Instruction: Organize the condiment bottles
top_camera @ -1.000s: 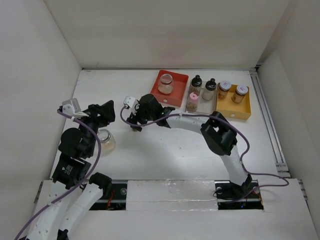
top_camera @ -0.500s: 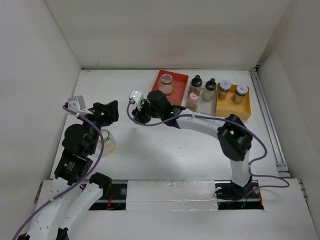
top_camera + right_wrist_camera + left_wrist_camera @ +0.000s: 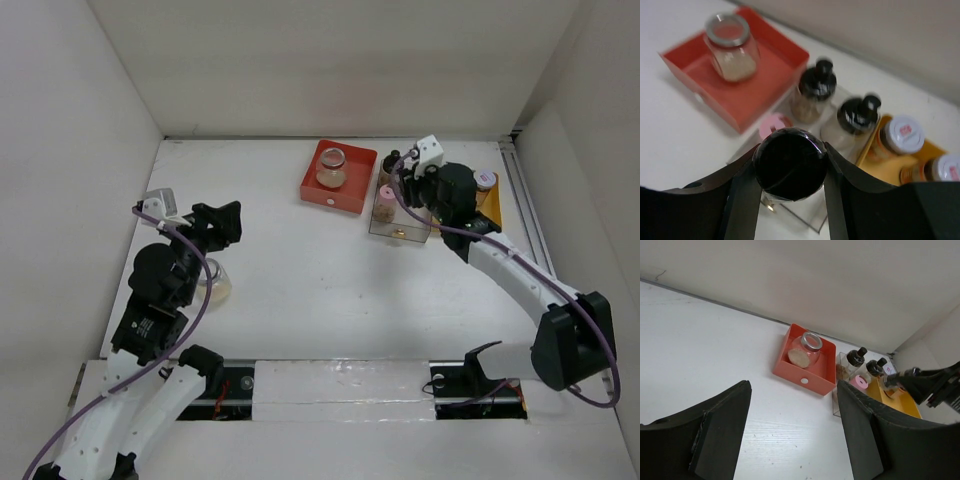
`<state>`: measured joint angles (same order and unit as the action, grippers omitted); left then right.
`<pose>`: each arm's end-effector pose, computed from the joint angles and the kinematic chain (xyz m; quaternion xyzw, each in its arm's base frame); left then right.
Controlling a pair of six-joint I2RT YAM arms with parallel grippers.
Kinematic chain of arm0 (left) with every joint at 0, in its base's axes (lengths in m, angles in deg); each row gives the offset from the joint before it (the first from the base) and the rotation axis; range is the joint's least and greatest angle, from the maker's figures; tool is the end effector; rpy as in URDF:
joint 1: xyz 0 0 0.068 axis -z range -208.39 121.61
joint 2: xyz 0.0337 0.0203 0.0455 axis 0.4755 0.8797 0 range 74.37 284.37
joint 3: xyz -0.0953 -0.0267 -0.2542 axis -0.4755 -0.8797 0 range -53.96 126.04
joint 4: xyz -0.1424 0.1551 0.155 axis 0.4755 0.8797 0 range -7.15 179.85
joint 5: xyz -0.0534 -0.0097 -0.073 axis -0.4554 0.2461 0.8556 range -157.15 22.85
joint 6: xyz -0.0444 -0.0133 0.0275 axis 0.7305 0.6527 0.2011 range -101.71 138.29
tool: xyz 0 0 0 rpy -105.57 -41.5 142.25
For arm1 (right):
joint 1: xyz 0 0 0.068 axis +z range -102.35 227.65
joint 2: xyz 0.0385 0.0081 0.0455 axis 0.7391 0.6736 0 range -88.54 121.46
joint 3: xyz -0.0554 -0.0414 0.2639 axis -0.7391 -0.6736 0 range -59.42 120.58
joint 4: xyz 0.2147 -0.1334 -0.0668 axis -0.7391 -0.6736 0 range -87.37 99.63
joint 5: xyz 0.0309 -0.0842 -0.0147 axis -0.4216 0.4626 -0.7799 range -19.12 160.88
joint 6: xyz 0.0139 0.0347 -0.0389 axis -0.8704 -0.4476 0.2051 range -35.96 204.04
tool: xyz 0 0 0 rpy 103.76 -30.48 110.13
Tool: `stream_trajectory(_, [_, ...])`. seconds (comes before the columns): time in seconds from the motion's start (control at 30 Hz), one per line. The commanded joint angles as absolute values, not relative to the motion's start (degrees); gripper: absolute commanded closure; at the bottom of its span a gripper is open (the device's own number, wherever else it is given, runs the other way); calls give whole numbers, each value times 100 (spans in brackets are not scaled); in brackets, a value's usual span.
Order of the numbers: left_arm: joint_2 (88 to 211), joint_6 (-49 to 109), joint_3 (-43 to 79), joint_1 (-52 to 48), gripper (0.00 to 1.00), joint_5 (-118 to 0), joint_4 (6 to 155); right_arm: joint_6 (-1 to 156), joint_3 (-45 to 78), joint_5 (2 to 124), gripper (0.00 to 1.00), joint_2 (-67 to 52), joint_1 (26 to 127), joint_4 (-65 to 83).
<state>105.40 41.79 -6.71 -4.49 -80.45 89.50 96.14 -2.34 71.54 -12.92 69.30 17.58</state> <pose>0.1125 -0.0411 0.3937 -0.0861 0.6416 -0.2364 0.7246 0.2915 0.1153 0.3281 -0.2198 0.7373 0.0488 0.6370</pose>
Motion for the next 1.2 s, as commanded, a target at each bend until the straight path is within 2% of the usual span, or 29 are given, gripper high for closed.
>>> stream_trajectory(0.0, [10584,4175,-711,-475,35,-7963,8742,9283,-642,7474,56,-1322,6647,1781])
stream_trajectory(0.33, [10689,4175,-711,-475,35,-7848,8742,8932,-387,7194,56,249,6163,2071])
stream_trajectory(0.57, [10689,4175,-711,-475,35,-7848,8742,8826,-282,7193,53,577,6163,2282])
stream_trajectory(0.67, [10689,4175,-711,-475,35,-7848,8742,8826,-351,7193,49,630,6163,2282])
stream_trajectory(0.8, [10742,4175,-711,-475,35,-7848,8742,8773,-457,7255,33,569,6216,2282])
stream_trajectory(1.17, [10742,4175,-711,-475,35,-7848,8742,8825,-432,7580,18,-379,6268,1931])
